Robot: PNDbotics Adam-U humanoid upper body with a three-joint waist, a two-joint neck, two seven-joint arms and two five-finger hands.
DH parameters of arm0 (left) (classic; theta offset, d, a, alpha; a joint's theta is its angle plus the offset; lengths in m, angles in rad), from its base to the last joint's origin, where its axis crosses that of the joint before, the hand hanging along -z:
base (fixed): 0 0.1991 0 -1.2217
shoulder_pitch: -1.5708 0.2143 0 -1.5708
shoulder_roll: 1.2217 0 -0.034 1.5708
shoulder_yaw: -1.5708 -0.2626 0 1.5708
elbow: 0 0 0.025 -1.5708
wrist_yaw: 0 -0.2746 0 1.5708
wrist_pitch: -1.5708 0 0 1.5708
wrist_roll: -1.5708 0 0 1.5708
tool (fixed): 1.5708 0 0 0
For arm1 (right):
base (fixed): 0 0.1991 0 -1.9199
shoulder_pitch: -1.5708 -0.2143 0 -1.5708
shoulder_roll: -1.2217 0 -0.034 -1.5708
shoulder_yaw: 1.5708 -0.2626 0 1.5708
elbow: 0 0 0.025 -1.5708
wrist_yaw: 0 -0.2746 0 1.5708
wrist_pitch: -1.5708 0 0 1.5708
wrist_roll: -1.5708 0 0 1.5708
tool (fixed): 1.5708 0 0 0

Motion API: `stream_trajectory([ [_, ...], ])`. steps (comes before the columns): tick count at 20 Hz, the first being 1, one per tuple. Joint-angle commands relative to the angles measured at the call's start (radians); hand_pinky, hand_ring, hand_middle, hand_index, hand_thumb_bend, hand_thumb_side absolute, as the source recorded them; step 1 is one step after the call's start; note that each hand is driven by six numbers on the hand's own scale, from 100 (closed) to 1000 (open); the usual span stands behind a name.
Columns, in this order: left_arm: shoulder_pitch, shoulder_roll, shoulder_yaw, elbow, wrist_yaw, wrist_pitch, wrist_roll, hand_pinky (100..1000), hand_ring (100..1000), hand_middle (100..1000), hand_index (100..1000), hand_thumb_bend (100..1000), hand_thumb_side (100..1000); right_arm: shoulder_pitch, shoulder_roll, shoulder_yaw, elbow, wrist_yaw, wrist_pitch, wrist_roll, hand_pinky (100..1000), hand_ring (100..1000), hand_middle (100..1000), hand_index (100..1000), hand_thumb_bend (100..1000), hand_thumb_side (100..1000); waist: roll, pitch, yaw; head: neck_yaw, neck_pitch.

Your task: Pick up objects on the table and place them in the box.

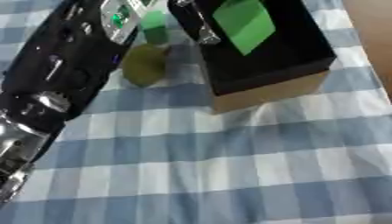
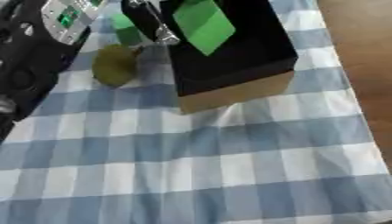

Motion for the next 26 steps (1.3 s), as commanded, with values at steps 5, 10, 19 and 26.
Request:
stream_trajectory([
  [5, -0.013, 0.0, 0.009, -0.007, -0.144, -0.272, -0.169, 905, 892, 821, 919, 718, 208, -0.015, -0.014, -0.004, -0.01, -0.018, 0.004, 0.011, 922, 994, 487, 903, 100, 470, 0.01, -0.009, 0.002, 0.012, -0.001],
  [10, -0.012, 0.001, 0.023, -0.006, -0.276, -0.272, -0.042, 948, 939, 868, 956, 855, 371, -0.011, -0.016, -0.004, -0.01, -0.02, 0.005, 0.014, 922, 995, 486, 903, 100, 470, 0.012, -0.012, 0.006, 0.016, 0.0],
  [19, -0.007, 0.048, 0.063, -0.038, -0.292, -0.272, 0.134, 910, 903, 824, 914, 657, 246, 0.01, -0.023, -0.007, -0.01, -0.016, 0.008, 0.014, 922, 995, 484, 903, 100, 470, 0.018, -0.027, 0.02, 0.018, 0.015],
  [26, 0.021, 0.193, 0.121, -0.03, -0.22, -0.272, 0.087, 888, 876, 798, 889, 627, 330, 0.042, -0.03, -0.016, -0.01, 0.007, 0.008, -0.001, 922, 996, 480, 904, 100, 470, 0.017, -0.037, 0.055, -0.014, 0.031],
])
